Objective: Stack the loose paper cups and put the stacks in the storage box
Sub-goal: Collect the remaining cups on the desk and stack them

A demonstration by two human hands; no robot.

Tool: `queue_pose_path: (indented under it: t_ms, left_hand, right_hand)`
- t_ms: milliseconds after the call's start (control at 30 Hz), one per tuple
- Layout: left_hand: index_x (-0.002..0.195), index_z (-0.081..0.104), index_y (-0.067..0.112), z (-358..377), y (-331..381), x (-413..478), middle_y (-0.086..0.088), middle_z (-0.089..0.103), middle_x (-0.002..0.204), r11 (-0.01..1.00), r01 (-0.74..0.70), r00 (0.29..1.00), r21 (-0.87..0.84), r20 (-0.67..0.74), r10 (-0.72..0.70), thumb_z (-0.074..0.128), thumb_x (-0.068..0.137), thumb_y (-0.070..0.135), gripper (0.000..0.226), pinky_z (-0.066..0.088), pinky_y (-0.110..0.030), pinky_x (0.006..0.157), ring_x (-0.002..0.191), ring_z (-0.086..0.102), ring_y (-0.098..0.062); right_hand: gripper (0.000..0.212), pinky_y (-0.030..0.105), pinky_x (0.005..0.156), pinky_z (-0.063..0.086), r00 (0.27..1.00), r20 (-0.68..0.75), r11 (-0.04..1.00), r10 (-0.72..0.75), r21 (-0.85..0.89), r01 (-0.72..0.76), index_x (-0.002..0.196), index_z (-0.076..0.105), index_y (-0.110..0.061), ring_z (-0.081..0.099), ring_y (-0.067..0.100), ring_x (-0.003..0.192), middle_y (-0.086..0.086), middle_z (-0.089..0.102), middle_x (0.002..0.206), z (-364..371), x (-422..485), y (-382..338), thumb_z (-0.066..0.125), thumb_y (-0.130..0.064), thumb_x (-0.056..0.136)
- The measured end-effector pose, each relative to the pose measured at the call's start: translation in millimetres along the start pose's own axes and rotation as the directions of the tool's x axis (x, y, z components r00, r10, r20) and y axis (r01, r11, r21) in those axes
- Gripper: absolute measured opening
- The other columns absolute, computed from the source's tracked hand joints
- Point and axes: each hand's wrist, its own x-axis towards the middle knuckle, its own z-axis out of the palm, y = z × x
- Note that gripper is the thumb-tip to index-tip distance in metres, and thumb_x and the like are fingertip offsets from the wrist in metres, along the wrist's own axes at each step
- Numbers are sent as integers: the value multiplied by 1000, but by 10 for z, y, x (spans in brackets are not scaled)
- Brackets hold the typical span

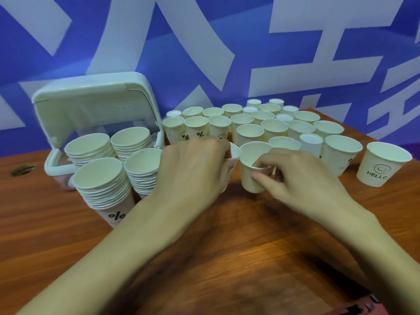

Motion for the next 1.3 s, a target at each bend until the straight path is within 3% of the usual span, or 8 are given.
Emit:
queue_pose_path:
  t_ms: [300,500,767,1033,1233,1300]
  left_hand:
    - [96,67,32,-564,-735,9,11,67,94,986,109,958,-129,-252,-139,54,89,52,24,50,-39,71,92,62,-18]
    - [92,67,31,-901,-1152,-200,9,67,87,982,190,931,-17,-314,-186,56,88,49,22,42,-33,66,90,63,-22]
    - [88,64,31,-875,-1399,-642,9,63,83,959,236,942,159,-281,-185,55,89,47,18,37,-29,54,84,60,-20]
    - [86,64,32,-662,-1428,-788,13,62,82,965,256,950,63,-202,-239,54,89,47,18,33,-26,53,81,59,-12]
    - [95,65,35,-497,-1438,-830,12,66,90,955,273,961,116,-71,-266,42,90,59,33,27,-29,65,87,61,-12]
    - [99,66,35,-449,-1430,-836,10,65,91,952,267,964,148,-32,-265,41,92,59,35,26,-29,60,86,61,-12]
  right_hand:
    - [14,40,70,53,969,-245,967,-37,235,96,94,69,-34,62,10,79,-16,68,81,-251,653,-614,61,-43,89]
    - [16,42,71,55,936,-341,868,-84,436,237,93,72,-30,64,9,78,-15,70,81,-207,963,-1163,62,-41,87]
    - [8,40,63,53,937,-301,821,-178,480,310,90,72,-28,64,12,74,-12,70,81,101,969,-1464,66,-33,87]
    - [10,39,67,52,945,-225,855,-236,413,312,87,70,-32,63,7,73,-13,69,78,242,883,-1460,63,-38,85]
    - [30,38,67,54,964,-34,893,-262,370,256,92,71,-39,61,1,74,-23,69,86,375,830,-1358,50,-60,84]
    - [34,39,67,54,961,-9,900,-278,348,263,93,71,-42,60,1,75,-21,69,88,418,814,-1336,46,-62,84]
